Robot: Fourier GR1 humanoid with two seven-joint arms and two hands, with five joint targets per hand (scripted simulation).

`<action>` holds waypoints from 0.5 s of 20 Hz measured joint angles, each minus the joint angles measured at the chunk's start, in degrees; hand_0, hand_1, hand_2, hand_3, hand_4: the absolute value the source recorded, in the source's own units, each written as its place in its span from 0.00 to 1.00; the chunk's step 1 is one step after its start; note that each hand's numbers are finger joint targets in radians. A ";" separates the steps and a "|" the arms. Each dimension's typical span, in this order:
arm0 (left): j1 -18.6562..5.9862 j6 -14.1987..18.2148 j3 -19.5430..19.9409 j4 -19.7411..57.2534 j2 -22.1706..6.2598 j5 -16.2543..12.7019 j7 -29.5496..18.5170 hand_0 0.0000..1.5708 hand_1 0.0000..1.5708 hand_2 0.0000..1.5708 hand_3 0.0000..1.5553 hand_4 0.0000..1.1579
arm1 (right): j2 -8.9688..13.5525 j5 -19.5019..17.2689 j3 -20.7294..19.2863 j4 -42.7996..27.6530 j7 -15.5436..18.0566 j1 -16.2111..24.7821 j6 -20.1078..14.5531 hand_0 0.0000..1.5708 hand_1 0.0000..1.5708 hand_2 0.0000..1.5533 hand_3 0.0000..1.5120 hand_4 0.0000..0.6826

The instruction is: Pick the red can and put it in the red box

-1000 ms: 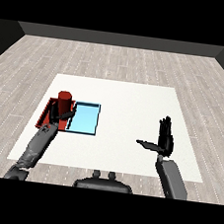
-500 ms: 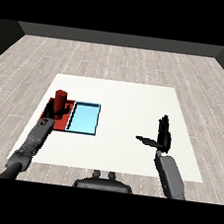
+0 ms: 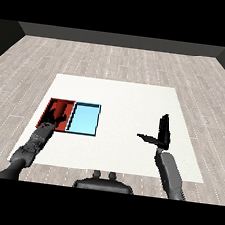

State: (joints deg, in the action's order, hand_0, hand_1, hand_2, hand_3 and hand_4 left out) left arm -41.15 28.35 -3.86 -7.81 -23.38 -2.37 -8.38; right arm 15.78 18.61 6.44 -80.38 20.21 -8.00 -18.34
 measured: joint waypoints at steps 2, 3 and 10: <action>-0.39 0.16 1.06 1.78 -0.31 -0.69 1.12 0.70 0.70 0.67 0.00 0.57 | -0.53 -0.18 0.14 -0.10 0.57 0.34 -0.11 0.00 0.00 0.00 0.00 0.00; -0.57 0.40 1.62 2.43 -0.57 -1.09 1.54 0.82 0.82 0.74 0.00 0.60 | -0.53 -0.11 -0.07 0.20 0.52 0.01 -0.04 0.00 0.00 0.00 0.00 0.00; -0.43 -5.84 2.55 5.67 -2.56 -1.48 4.18 0.00 0.00 0.00 0.00 0.00 | -1.71 -0.32 -0.53 1.30 2.00 -0.17 0.05 0.00 0.00 0.00 0.00 0.00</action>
State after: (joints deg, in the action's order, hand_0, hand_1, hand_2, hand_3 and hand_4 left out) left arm -41.57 22.51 -1.31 -2.14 -25.94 -3.85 -4.20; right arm 14.06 18.29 5.91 -79.09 22.21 -8.17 -18.30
